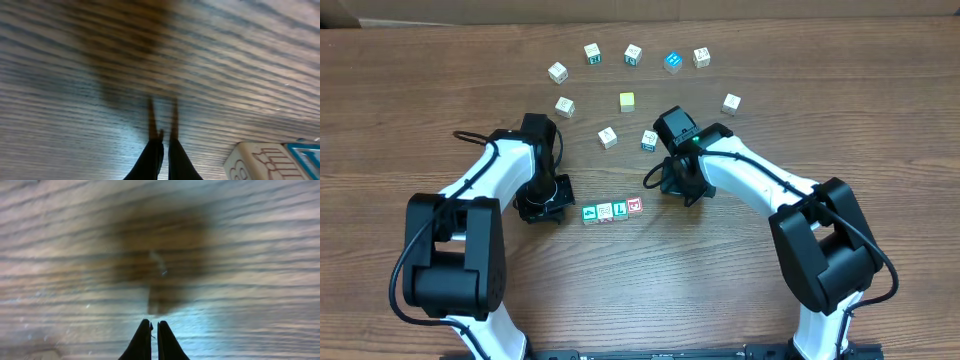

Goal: Form a horizontal line

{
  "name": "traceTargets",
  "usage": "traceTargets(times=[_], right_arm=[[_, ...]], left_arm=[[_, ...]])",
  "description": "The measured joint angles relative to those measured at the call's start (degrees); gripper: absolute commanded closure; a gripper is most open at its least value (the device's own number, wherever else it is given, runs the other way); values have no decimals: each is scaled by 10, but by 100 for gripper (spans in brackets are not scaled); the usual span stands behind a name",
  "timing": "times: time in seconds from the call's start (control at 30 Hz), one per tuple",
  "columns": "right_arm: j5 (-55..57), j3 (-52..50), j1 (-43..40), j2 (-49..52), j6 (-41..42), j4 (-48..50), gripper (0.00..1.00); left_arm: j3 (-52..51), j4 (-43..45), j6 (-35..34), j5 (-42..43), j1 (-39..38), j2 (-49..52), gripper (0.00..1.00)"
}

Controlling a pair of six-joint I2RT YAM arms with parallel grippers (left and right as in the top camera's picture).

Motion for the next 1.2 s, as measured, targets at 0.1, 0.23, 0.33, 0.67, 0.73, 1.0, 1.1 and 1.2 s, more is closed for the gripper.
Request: traceTargets(times=[0.1,0.23,0.33,0.67,0.73,1.0,1.1,1.2], right_arm=[[-12,0,13,0,-3,3,96],[-20,0,28,0,-5,10,96],[-24,0,34,0,-5,12,96],[-42,0,34,0,-5,15,96],[-50,0,34,0,-5,15,96],[-59,0,39,0,-4,16,96],[-61,0,45,0,-5,21,96],[-61,0,47,0,-4,22,96]], left_arm=[[-5,10,0,6,0,-4,96],[-7,18,0,18,0,-5,96],[-7,26,0,34,0,-5,96],[-10,29,0,61,0,-5,96],[-10,29,0,67,-2,-5,96],[-10,29,0,76,-4,-5,96],[-11,29,0,78,-4,-5,96],[-11,29,0,78,-4,-5,96]])
